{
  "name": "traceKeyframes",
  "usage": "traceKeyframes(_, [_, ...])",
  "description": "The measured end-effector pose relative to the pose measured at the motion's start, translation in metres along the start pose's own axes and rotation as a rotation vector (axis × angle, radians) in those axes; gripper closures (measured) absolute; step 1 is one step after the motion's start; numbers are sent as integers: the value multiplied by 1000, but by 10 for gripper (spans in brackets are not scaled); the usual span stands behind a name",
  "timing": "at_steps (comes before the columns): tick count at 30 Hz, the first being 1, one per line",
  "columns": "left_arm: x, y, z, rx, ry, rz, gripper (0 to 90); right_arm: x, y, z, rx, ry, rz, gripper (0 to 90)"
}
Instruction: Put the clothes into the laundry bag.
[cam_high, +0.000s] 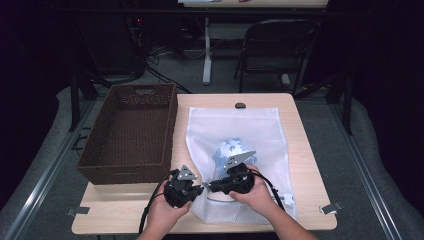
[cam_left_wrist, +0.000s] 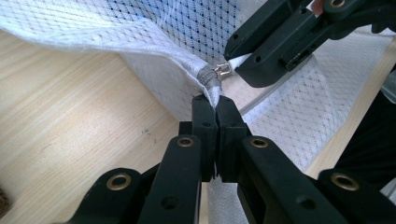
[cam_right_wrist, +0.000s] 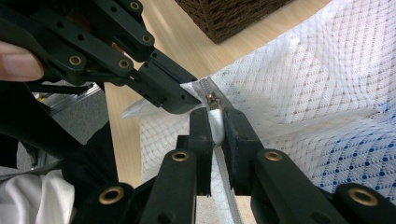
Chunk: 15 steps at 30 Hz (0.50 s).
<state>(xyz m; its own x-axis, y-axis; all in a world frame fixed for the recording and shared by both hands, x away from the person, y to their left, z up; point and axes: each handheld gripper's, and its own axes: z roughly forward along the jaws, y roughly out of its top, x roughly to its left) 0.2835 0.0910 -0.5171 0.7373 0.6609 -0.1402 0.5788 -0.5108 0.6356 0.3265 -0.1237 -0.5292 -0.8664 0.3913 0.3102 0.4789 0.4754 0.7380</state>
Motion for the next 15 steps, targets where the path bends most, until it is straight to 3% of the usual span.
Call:
traceKeyframes(7, [-2,-1,4,17,-6,16,886,0,-1,0,-2,8,16,864])
traceKeyframes(12, [-1,-1,3,10,-5,8,886,2,0,0,2,-3,4,863])
traceKeyframes(15, [-1,-1,2,8,-8,8,886,2,0,0,-5,-1,22,862])
